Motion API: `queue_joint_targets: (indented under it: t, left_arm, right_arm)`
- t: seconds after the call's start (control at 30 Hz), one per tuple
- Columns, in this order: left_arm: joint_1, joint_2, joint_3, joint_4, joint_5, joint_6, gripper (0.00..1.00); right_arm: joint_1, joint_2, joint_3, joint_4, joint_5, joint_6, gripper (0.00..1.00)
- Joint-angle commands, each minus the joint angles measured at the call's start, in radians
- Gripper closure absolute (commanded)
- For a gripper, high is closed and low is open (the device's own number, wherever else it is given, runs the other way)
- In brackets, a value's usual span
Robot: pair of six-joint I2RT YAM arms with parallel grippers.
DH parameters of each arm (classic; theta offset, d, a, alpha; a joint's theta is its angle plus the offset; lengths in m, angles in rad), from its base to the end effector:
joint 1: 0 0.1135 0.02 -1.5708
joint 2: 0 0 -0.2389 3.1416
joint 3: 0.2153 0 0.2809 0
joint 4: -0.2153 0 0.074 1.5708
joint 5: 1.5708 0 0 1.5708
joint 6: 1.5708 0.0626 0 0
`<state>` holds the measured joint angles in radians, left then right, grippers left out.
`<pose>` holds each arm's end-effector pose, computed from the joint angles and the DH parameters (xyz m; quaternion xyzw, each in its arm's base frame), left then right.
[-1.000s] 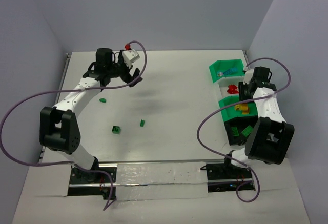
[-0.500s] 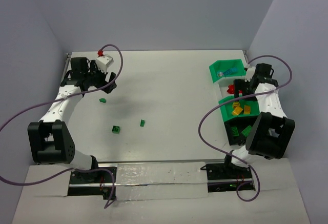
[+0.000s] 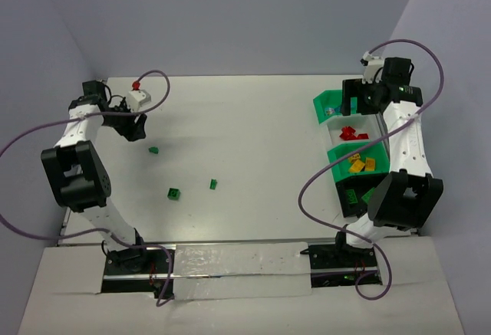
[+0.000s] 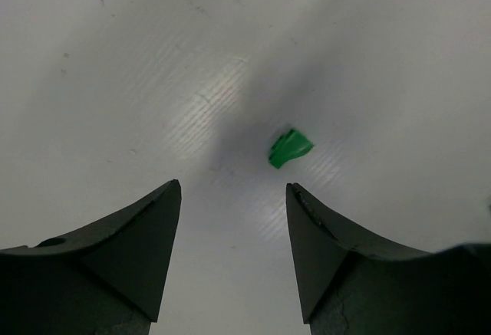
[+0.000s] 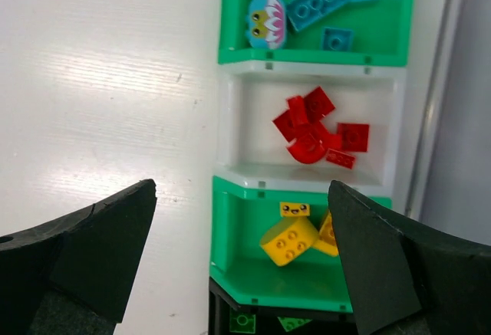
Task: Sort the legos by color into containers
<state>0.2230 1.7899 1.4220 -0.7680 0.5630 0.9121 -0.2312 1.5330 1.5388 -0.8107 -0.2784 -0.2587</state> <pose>0.4005 0.0565 0.1889 0.3733 0.8626 -0.1173 0.3206 0.3719 -0.0699 0.3171 -0.0645 0.9178 0.0351 0.3902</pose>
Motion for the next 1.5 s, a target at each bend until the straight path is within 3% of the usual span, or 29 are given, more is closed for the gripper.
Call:
queue_joint_targets:
  t: [0.0,0.07,0.27,0.4,0.63,0.97,1.23,1.37,1.47]
  left_arm:
    - [0.039,0.066,0.102,-0.198,0.108,0.387,0.38]
    - [0.042,0.083,0.073,-0.188,0.110,0.527,0.40]
    - [0.042,0.144,0.052,-0.243,0.142,0.722,0.41]
    - [0.039,0.180,0.035,-0.243,0.159,0.809,0.38]
    - [0.017,0.248,0.064,-0.289,0.151,0.908,0.42]
    - [-0.034,0.302,0.085,-0.282,0.137,0.898,0.51]
    - [-0.048,0.310,0.082,-0.269,0.109,0.893,0.63]
    - [-0.047,0.292,0.050,-0.265,0.087,0.890,0.62]
    - [-0.042,0.281,0.038,-0.259,0.087,0.868,0.55]
  right_arm:
    - [0.028,0.052,0.081,-0.082,-0.038,-0.004,0.00]
    - [0.040,0.068,0.122,-0.094,-0.036,0.001,0.00]
    - [0.068,0.104,0.205,-0.132,-0.009,-0.007,0.00]
    - [0.081,0.114,0.231,-0.143,0.006,-0.007,0.00]
    - [0.123,0.111,0.218,-0.146,0.049,-0.019,0.00]
    - [0.131,0.095,0.184,-0.142,0.064,-0.019,0.00]
    - [0.140,0.085,0.186,-0.148,0.059,-0.024,0.00]
    - [0.149,0.078,0.171,-0.149,0.050,-0.024,0.00]
    - [0.153,0.072,0.159,-0.146,0.047,-0.023,0.00]
